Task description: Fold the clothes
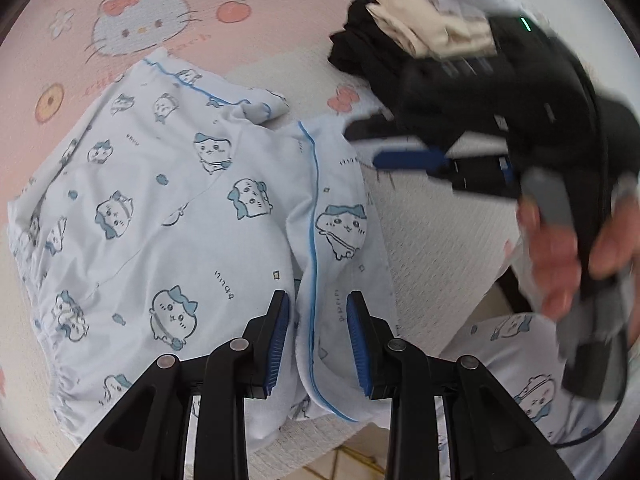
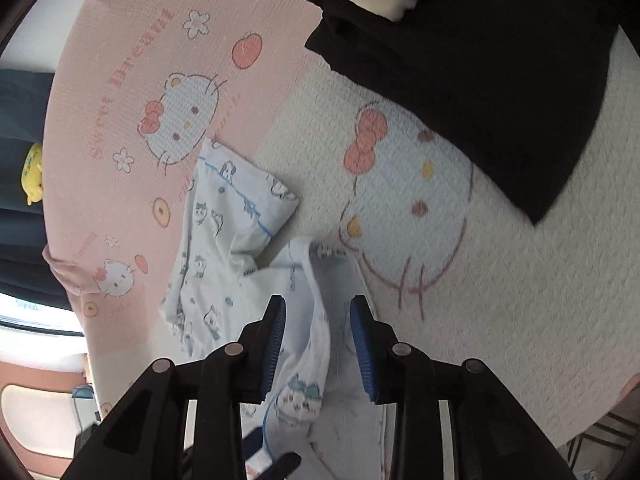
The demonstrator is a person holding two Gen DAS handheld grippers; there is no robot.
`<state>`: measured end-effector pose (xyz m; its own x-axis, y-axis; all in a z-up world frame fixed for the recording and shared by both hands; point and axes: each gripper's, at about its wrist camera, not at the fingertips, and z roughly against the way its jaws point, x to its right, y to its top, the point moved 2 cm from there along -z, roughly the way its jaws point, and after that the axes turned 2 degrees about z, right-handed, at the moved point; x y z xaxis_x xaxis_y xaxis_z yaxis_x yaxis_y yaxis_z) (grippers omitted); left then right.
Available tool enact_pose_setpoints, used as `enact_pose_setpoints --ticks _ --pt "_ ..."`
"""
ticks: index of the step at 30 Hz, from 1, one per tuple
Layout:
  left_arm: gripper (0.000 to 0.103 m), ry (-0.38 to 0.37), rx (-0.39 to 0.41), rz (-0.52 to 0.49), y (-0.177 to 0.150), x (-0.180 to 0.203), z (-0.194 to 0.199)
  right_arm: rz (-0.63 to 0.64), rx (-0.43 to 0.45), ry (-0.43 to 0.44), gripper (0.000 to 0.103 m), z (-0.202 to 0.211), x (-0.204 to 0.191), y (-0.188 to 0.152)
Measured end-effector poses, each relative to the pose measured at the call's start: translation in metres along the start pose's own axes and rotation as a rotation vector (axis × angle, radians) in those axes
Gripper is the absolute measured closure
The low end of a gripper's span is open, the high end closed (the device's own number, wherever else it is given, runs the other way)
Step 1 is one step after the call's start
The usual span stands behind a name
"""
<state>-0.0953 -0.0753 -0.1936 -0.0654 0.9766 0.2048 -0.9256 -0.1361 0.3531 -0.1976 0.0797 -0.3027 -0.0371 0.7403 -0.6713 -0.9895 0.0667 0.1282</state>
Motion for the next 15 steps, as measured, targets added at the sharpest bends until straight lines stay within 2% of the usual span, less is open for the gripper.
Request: enact_pose_setpoints --ticks 2,4,10,15 --pt "0.072 0.007 0.023 -0.004 -0.006 0.005 0.009 -0.004 -0.017 0.040 0.068 0.004 -0.001 -0.011" --pt "0.064 0.008 0.034 -0.012 -0.003 0.009 0.012 0.006 -0.036 0.070 0.062 0.008 -0.005 -0.021" --pt "0.063 0.009 0.014 0.008 -0.018 0.006 0.006 0.080 -0.092 0.083 0.058 0.010 -0.016 -0.053" --pt "0.063 0.023 0.013 0.009 -0.027 0.006 0.009 0.131 -0.098 0.073 0.058 -0.002 -0.027 -0.059"
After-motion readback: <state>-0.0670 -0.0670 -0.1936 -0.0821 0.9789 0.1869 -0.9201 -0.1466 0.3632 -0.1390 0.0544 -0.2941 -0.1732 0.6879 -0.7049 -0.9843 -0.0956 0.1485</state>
